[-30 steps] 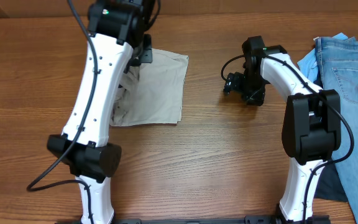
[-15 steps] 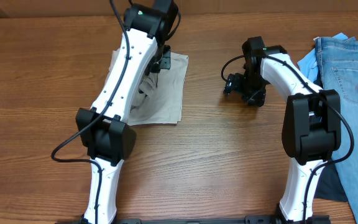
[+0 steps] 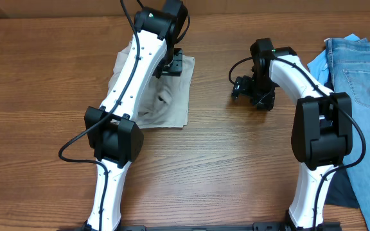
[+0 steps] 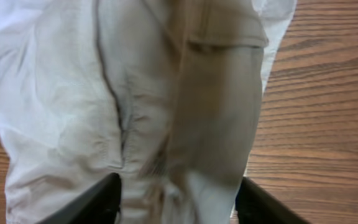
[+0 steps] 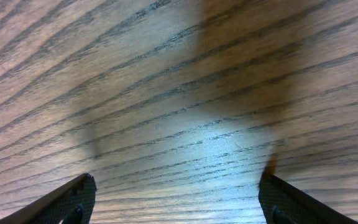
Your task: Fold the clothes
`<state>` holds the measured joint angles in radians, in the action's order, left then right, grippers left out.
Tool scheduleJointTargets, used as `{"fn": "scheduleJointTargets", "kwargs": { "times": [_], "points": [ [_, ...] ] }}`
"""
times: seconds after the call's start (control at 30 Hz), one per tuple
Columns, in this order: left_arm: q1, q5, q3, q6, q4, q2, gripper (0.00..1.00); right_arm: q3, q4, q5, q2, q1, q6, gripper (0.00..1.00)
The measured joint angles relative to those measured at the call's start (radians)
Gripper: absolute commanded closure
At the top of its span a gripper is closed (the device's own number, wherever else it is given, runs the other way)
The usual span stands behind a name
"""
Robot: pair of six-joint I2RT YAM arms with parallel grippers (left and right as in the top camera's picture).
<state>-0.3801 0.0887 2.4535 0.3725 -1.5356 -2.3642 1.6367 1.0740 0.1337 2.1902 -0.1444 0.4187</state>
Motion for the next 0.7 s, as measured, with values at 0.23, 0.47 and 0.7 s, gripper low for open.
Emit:
{"fn": "scheduleJointTargets", "kwargs": {
  "times": [0.23,0.47,0.7],
  "points": [
    [0.008,-0.050,0.006,-0.011,-0.009,0.000,0.28,0.000,0.000,0.000,0.000,0.000,0.000,0.12],
    [0.073,-0.095,0.100,-0.015,-0.079,0.001,0.44,0.018,0.050,0.021,0.000,0.010,0.000,0.20],
    [0.210,-0.126,0.079,-0.037,-0.148,0.008,0.50,0.167,0.023,0.224,0.000,0.018,-0.050,0.58]
  ]
}}
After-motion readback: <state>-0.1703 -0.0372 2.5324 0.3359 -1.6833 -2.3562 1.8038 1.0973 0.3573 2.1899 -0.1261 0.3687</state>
